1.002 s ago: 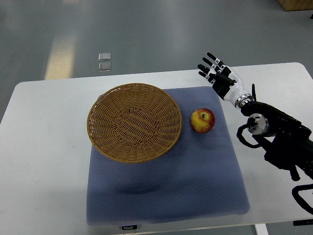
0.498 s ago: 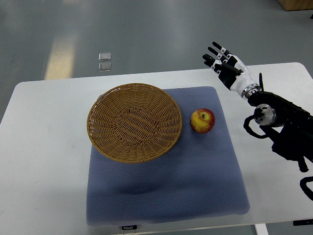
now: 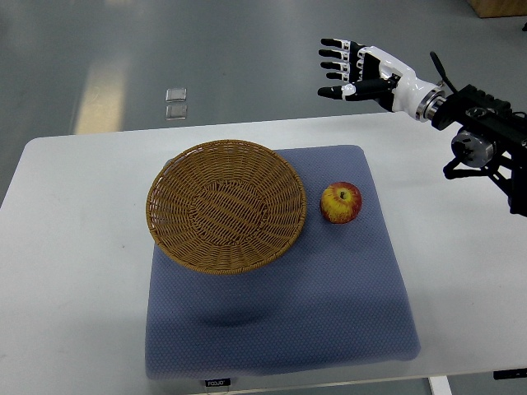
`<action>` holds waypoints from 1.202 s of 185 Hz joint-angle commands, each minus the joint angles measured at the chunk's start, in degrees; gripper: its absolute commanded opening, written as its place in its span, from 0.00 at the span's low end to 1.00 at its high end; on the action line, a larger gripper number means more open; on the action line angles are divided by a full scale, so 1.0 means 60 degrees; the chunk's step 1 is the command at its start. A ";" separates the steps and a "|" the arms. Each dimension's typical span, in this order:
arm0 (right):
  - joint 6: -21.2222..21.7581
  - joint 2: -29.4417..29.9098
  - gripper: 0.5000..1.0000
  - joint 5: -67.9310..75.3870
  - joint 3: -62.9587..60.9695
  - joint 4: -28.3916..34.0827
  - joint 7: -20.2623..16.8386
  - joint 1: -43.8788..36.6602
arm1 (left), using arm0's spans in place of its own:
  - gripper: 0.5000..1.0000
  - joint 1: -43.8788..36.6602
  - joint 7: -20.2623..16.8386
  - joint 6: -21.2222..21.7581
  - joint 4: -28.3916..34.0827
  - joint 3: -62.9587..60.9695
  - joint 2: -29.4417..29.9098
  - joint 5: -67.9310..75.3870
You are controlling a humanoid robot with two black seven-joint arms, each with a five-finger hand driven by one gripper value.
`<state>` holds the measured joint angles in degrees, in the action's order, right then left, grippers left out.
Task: Place red apple in basket with right hand
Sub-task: 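Raise the right hand and swing it over the red-yellow apple, then lower the right hand around the apple and close its fingers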
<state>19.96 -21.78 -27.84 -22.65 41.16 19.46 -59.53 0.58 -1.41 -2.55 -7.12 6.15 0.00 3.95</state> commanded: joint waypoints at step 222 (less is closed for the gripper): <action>-0.0661 -0.1028 0.85 -0.7460 0.3321 0.1680 0.0083 -0.0332 | 1.00 -0.0008 0.0000 0.0000 0.0000 0.0000 0.0000 0.0000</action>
<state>16.18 -28.18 -72.48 -2.80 51.23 19.97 -61.90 0.56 -1.41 -2.55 -7.12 6.15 0.00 3.95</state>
